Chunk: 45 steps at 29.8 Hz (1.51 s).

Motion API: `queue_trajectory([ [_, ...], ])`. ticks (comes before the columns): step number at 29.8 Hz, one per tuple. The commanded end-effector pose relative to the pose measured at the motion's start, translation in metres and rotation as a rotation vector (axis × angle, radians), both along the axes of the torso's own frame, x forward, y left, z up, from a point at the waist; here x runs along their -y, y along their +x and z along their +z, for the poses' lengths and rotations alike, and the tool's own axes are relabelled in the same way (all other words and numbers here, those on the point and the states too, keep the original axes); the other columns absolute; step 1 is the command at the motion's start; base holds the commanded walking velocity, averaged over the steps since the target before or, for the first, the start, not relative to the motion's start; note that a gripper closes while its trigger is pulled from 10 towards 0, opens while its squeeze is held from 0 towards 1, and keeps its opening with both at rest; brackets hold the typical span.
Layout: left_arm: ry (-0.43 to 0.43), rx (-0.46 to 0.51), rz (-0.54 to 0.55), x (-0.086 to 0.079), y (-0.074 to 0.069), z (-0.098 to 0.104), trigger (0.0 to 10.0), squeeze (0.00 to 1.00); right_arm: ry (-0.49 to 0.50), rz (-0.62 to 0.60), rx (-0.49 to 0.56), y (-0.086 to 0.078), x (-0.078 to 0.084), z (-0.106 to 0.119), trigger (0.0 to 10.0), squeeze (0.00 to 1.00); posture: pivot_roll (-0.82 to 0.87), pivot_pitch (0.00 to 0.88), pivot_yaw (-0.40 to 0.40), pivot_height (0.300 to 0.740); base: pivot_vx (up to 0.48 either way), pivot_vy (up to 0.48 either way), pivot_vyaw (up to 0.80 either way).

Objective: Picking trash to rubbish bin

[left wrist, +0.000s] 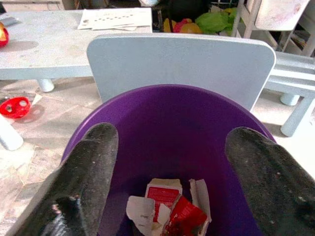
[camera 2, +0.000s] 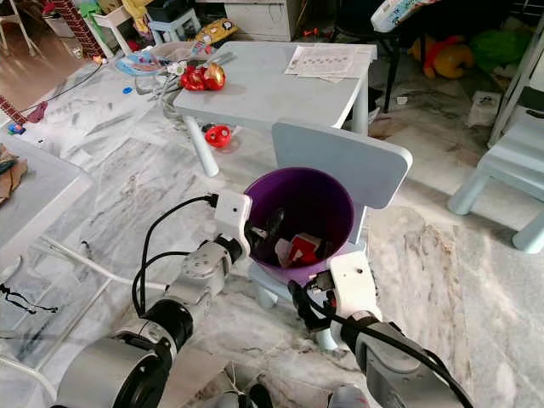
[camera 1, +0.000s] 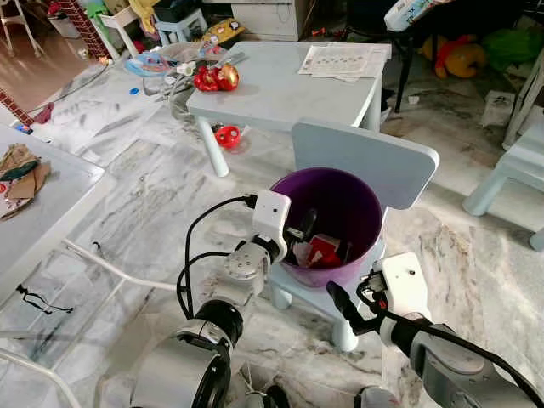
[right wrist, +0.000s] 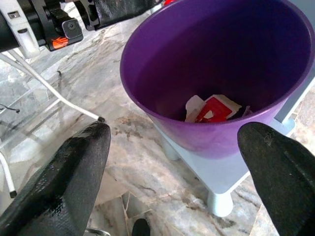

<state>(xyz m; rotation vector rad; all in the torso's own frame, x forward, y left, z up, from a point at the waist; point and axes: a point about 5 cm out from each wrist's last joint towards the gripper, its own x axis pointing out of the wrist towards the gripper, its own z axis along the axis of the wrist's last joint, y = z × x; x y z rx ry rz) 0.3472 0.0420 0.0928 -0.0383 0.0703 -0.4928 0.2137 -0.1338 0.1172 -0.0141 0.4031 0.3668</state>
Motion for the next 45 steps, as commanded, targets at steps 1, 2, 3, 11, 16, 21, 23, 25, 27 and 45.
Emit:
queue_trajectory([
  [1, -0.032, 0.055, 0.055, -0.021, 0.007, 0.01, 10.0, 1.0, 0.005, 0.014, -0.01, 0.002, -0.004, -0.004, 10.0, 1.0, -0.24, 0.157, 0.189, 0.74, 0.0, 0.0, 0.0],
  [2, -0.046, 0.079, 0.085, -0.03, 0.009, 0.013, 10.0, 1.0, 0.001, 0.015, 0.003, 0.005, -0.004, -0.004, 10.0, 1.0, -0.23, 0.151, 0.182, 0.74, 0.0, 0.0, 0.0],
  [3, -0.054, 0.101, 0.114, -0.039, 0.011, 0.016, 10.0, 1.0, -0.004, 0.015, 0.019, 0.009, -0.005, -0.003, 10.0, 1.0, -0.23, 0.15, 0.18, 0.74, 0.0, 0.0, 0.0],
  [11, -0.081, 0.215, 0.26, -0.076, 0.008, 0.03, 10.0, 1.0, -0.025, 0.018, 0.151, 0.035, -0.011, 0.01, 10.0, 1.0, -0.17, 0.117, 0.155, 0.74, 0.0, 0.0, 0.0],
  [16, -0.07, 0.278, 0.327, -0.093, -0.005, 0.032, 10.0, 1.0, -0.025, -0.015, 0.291, 0.054, -0.013, 0.027, 10.0, 1.0, -0.14, 0.091, 0.133, 0.74, 0.0, 0.0, 0.0],
  [21, -0.018, 0.283, 0.385, -0.114, -0.015, 0.03, 10.0, 1.0, -0.039, -0.059, 0.417, 0.07, -0.005, 0.041, 10.0, 1.0, -0.11, 0.068, 0.111, 0.74, 0.0, 0.0, 0.0],
  [23, 0.008, 0.279, 0.403, -0.125, -0.02, 0.029, 10.0, 1.0, -0.052, -0.074, 0.455, 0.074, -0.001, 0.044, 10.0, 0.27, -0.1, 0.063, 0.105, 0.74, 0.0, 0.0, 0.0],
  [25, 0.033, 0.276, 0.411, -0.135, -0.026, 0.029, 10.0, 0.0, -0.064, -0.078, 0.476, 0.078, 0.003, 0.045, 10.0, 0.0, -0.1, 0.06, 0.1, 0.74, 0.0, 0.0, 0.0],
  [27, 0.051, 0.267, 0.428, -0.144, -0.031, 0.029, 10.0, 0.0, -0.079, -0.085, 0.483, 0.082, 0.007, 0.045, 10.0, 0.0, -0.09, 0.055, 0.096, 0.74, 0.0, 0.0, 0.0],
  [45, 0.028, 0.182, 0.51, -0.148, -0.049, 0.032, 10.0, 0.0, -0.057, -0.141, 0.532, 0.1, 0.012, 0.046, 10.0, 0.0, -0.06, 0.051, 0.089, 0.74, 0.0, 0.0, 0.6],
])
